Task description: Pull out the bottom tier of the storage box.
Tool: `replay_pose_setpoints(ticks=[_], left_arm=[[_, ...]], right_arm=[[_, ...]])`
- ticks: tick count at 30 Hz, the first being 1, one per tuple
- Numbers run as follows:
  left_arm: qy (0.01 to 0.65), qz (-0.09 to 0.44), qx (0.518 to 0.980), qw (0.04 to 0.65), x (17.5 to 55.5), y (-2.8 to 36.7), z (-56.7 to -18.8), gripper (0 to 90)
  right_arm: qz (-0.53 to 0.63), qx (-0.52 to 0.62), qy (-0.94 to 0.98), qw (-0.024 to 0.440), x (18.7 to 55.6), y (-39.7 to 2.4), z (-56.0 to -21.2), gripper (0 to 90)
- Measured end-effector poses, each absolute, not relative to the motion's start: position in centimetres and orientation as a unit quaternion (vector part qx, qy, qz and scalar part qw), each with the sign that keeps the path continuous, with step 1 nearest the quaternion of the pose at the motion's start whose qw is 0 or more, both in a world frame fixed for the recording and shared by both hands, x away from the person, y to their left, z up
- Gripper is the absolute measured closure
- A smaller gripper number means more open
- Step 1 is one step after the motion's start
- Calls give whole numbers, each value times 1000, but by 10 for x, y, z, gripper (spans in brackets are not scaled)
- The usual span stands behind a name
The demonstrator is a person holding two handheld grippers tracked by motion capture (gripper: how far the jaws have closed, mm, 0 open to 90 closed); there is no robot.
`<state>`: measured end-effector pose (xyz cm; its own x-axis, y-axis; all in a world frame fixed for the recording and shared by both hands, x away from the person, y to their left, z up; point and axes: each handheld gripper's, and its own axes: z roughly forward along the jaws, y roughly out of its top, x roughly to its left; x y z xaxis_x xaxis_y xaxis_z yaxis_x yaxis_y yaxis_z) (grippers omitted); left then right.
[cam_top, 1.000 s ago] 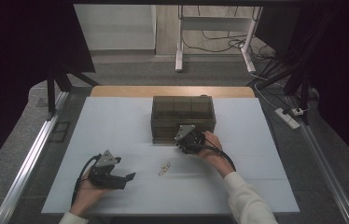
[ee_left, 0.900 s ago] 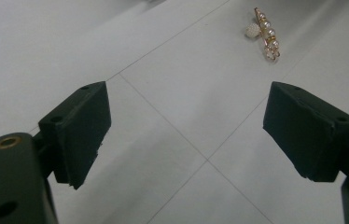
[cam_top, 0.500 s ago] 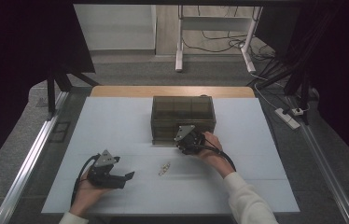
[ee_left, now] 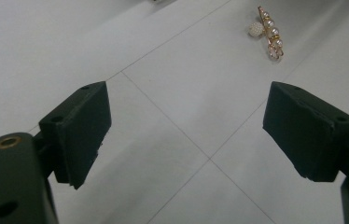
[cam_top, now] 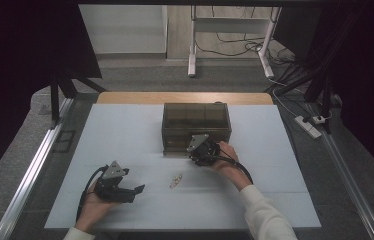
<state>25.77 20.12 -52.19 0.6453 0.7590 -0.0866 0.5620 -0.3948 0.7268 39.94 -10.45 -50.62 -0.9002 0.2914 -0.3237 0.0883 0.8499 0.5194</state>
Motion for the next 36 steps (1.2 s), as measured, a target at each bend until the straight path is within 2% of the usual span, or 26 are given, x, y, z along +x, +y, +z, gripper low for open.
replay_pose_setpoints(ticks=[36], left_arm=[[395,131,829,373,258,200,-523,154]], right_arm=[[261,99,943,184,397,-106,-503,667]])
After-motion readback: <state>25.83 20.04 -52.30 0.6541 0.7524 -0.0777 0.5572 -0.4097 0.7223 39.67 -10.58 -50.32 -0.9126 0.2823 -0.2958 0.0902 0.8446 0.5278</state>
